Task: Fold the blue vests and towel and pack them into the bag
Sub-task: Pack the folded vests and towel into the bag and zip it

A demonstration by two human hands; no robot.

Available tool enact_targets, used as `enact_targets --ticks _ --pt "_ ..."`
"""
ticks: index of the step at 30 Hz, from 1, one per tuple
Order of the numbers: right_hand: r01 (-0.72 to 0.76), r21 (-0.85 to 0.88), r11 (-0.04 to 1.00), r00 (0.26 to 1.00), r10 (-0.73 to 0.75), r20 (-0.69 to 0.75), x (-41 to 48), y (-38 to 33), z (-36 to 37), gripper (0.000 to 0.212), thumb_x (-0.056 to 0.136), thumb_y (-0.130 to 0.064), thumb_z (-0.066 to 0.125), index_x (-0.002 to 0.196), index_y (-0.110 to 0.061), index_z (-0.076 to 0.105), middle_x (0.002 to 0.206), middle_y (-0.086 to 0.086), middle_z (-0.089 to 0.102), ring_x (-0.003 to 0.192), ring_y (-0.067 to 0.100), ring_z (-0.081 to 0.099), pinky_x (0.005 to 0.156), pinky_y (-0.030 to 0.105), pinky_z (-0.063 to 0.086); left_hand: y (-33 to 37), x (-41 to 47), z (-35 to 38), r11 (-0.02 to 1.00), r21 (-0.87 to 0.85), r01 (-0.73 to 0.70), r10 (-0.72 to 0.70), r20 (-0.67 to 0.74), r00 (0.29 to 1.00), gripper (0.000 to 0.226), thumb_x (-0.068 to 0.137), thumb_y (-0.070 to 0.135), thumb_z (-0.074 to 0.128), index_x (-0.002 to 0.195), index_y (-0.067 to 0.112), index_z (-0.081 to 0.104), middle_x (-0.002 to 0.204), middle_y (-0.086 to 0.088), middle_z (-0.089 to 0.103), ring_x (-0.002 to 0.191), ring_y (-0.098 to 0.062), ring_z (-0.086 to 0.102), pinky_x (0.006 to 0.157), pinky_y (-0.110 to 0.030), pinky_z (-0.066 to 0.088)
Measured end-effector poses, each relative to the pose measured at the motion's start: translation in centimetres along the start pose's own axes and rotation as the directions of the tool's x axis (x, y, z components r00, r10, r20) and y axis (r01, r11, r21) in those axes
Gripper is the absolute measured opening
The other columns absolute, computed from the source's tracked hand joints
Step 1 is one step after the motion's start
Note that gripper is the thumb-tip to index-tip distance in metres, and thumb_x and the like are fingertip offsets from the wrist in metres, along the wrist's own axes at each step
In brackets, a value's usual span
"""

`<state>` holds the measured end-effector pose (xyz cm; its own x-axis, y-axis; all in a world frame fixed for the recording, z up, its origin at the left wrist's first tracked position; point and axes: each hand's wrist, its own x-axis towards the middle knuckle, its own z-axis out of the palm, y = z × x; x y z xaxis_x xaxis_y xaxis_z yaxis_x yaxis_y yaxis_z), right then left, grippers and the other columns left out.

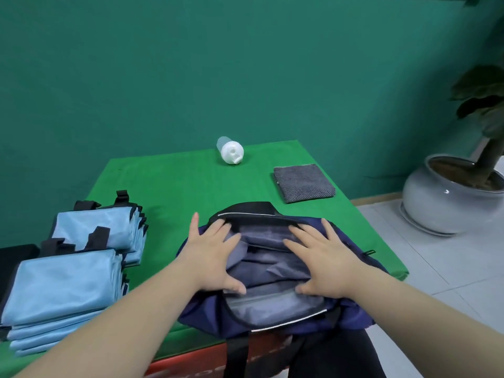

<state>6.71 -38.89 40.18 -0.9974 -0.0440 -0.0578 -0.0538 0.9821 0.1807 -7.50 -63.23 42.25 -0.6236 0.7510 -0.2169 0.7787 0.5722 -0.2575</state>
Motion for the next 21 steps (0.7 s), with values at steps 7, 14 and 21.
enact_targets --ticks 7,14,21 --pt "0.064 -0.123 0.99 0.994 -0.074 -0.08 4.7 2.5 -0.7 0.117 0.047 -0.083 0.066 0.145 -0.022 0.049 0.155 0.009 0.04 0.142 0.028 0.039 0.117 0.065 0.012 -3.2 1.6 -1.3 0.981 0.126 0.144 -0.137 -0.061 0.989 0.12 0.055 0.099 0.039 0.151 0.027 0.031 0.164 -0.01 0.016 0.153 -0.026 -0.003 0.104 -0.076 -0.018" --pt "0.076 -0.048 0.996 0.992 -0.081 -0.101 9.4 2.8 -1.6 0.108 0.056 -0.075 0.069 0.148 -0.026 0.044 0.154 0.007 0.04 0.142 0.027 0.034 0.121 0.06 0.011 -5.7 0.9 -1.6 0.965 0.155 0.211 -0.21 -0.025 0.977 0.115 0.053 0.099 0.035 0.144 0.03 0.041 0.156 -0.009 0.03 0.151 -0.029 0.007 0.107 -0.072 -0.018" --pt "-0.064 0.245 0.968 0.974 0.114 -0.196 11.6 -0.9 0.9 0.082 0.082 -0.073 0.027 0.146 -0.026 0.046 0.157 0.004 0.038 0.147 0.025 0.028 0.122 0.051 0.002 -5.2 2.6 1.2 0.991 0.034 0.129 -0.128 -0.034 0.991 0.088 0.073 0.069 0.053 0.151 0.041 0.025 0.166 -0.014 -0.006 0.151 -0.033 -0.019 0.103 -0.073 -0.022"
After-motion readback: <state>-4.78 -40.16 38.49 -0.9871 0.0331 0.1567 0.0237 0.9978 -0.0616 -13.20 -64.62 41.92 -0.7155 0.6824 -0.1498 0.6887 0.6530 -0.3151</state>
